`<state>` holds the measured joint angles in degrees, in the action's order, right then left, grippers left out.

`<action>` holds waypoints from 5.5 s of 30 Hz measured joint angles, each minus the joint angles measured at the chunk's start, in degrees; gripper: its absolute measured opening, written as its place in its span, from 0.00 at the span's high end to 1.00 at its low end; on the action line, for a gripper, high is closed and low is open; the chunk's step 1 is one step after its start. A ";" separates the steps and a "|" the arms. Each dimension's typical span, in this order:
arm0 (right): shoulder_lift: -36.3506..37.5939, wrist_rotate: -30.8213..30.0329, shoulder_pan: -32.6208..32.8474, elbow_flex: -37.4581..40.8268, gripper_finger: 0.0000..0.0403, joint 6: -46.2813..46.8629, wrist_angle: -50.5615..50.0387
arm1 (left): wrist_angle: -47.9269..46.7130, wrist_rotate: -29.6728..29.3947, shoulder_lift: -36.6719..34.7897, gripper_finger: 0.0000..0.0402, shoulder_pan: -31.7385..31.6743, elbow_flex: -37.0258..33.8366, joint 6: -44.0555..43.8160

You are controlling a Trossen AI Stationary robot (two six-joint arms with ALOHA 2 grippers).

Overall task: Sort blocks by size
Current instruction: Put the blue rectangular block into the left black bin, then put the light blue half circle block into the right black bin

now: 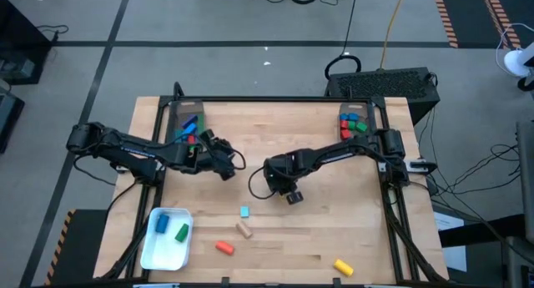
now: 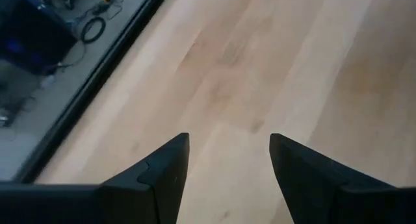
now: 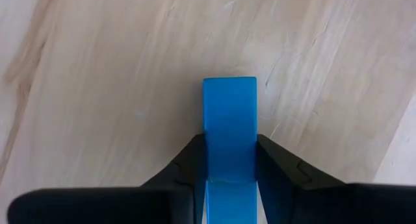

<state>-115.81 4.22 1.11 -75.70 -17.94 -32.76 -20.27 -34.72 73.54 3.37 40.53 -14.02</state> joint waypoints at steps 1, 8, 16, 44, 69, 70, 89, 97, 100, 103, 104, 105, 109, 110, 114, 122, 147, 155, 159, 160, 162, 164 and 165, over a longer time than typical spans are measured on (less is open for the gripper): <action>0.00 -0.52 0.17 0.00 0.78 0.20 0.01 | 0.91 0.07 0.00 0.46 0.23 0.00 -0.87; -0.03 -9.79 2.02 0.04 0.78 0.60 2.48 | 5.95 3.76 0.00 0.46 0.53 0.02 -12.27; -0.13 -26.03 2.31 0.15 0.78 0.84 12.95 | 8.04 7.49 0.00 0.46 0.47 0.00 -23.24; 0.09 -54.96 5.55 0.11 0.77 -10.29 34.07 | 19.32 14.58 0.00 0.46 -3.60 0.00 -32.07; 0.20 -57.03 6.49 0.07 0.77 -15.75 40.48 | 19.22 15.12 0.00 0.78 -3.73 0.00 -26.95; 0.20 -57.30 6.49 0.07 0.77 -16.38 40.84 | 19.40 15.07 0.00 0.80 -3.73 0.00 -26.55; 0.26 -58.11 6.84 0.04 0.77 -22.63 47.66 | 20.13 14.07 -0.04 0.65 -3.77 0.00 -24.13; 0.24 -58.20 6.97 0.07 0.77 -22.95 47.89 | 20.40 14.72 -0.04 0.85 -3.72 0.02 -21.55; 0.24 -58.32 7.03 0.11 0.77 -23.05 47.85 | 20.69 14.81 -0.04 0.85 -3.73 0.02 -21.34; 0.24 -58.42 7.10 0.11 0.77 -23.22 47.81 | 20.96 14.80 -0.04 0.85 -3.75 0.02 -21.06; 0.24 -58.41 7.10 0.11 0.77 -23.22 47.79 | 20.96 14.80 -0.04 0.85 -3.75 0.02 -21.04; 0.24 -58.39 7.10 0.11 0.77 -23.22 47.65 | 20.96 14.80 -0.04 0.85 -3.77 0.02 -20.94; 0.24 -60.35 7.17 0.09 0.74 -21.56 47.59 | 21.27 14.46 -0.22 0.85 -3.77 0.02 -19.59; 0.24 -61.17 7.19 0.03 0.73 -20.19 47.53 | 21.25 14.12 -0.50 0.85 -3.75 0.02 -19.44; 0.91 -64.55 7.21 -0.07 0.66 -14.07 42.48 | 18.91 10.86 -2.49 0.85 -3.89 -0.08 -18.67; 4.39 -56.51 6.63 0.02 0.52 1.20 26.36 | 8.25 5.38 -9.78 0.85 -3.92 -0.07 -20.66; 6.08 -33.82 8.78 7.34 0.52 20.93 12.44 | -44.76 -12.19 -21.11 0.85 -3.88 -0.04 -50.70; 6.97 -22.83 9.61 8.41 0.52 18.68 17.67 | -46.40 -12.03 -20.27 0.70 -4.20 -0.04 -52.38; 6.85 -11.67 9.67 8.41 0.52 16.49 24.37 | -47.04 -12.02 -20.28 0.55 -4.49 -0.04 -52.75; 6.57 -9.70 9.66 8.40 0.52 16.36 26.87 | -47.55 -12.02 -20.30 0.53 -4.47 -0.04 -52.81; 5.94 -6.95 9.66 8.37 0.52 16.04 30.60 | -48.20 -12.02 -20.29 0.50 -4.47 -0.04 -52.73; 4.78 -4.74 9.66 8.39 0.52 15.44 35.10 | -48.17 -12.01 -20.29 0.49 -4.47 -0.04 -52.72; 4.12 -3.69 9.66 8.39 0.52 15.32 37.24 | -48.02 -11.93 -20.28 0.48 -4.45 -0.04 -52.60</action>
<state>-111.68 0.54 10.76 -67.31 -2.63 4.48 -68.29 -46.65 53.25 -1.08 40.49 -66.61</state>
